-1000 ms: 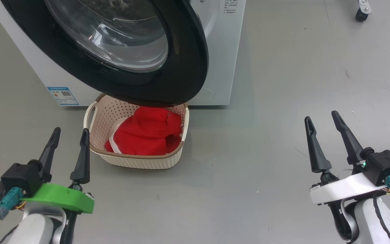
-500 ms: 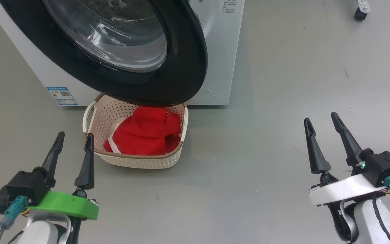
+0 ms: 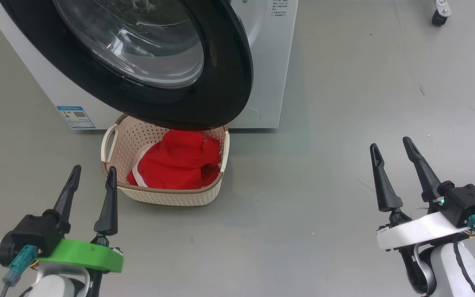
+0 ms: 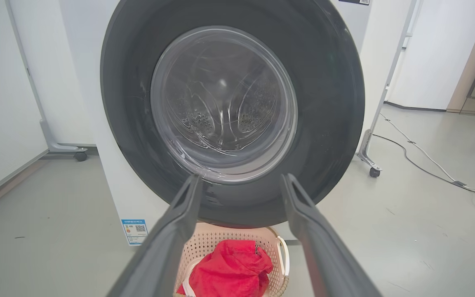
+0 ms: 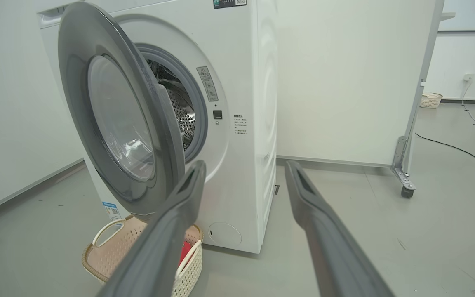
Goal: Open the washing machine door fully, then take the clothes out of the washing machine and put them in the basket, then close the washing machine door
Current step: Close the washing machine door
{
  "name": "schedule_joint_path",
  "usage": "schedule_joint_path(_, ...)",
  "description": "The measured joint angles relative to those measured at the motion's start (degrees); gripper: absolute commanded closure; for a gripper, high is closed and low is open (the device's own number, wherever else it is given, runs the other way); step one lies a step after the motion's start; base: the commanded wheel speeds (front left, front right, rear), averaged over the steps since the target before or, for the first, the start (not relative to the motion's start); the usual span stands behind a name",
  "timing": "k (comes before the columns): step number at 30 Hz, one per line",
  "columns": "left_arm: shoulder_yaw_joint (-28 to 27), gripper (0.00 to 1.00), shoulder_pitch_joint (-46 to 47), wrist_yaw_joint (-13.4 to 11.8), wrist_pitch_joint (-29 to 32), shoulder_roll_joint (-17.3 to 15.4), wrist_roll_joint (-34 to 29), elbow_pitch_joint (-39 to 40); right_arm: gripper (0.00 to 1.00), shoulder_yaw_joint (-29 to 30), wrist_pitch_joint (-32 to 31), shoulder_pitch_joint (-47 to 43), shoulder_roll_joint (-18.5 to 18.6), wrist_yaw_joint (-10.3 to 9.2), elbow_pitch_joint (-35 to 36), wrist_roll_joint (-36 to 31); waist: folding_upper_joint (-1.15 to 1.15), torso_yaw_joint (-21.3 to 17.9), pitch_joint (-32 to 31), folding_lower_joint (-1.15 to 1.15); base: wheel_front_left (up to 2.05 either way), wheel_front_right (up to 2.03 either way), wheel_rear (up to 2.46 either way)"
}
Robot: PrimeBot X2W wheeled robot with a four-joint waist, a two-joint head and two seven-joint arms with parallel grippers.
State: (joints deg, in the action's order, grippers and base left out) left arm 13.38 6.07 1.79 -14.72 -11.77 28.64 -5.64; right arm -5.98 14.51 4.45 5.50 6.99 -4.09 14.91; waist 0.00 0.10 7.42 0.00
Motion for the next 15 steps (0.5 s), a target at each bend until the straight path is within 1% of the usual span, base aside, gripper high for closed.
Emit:
schedule_joint_path(5,0.0,0.0,-0.6,0.5,0.0,0.0,-0.6,0.0,0.0,0.0,0.0,0.0,0.0,0.0,0.0,0.0,0.0,0.0,0.0,0.0,0.0,0.0,0.0)
schedule_joint_path(13,-0.6,0.0,-0.9,0.6,0.0,0.7,-1.6,0.3,0.0,0.0,0.0,0.0,0.0,0.0,0.0,0.0,0.0,0.2,0.1,0.0,0.0,0.0,0.0)
schedule_joint_path(15,-0.8,0.0,-1.0,1.0,0.0,0.9,-1.6,0.4,0.0,0.0,0.0,0.0,0.0,0.0,0.0,0.0,0.0,0.2,0.2,0.0,0.0,0.0,0.0)
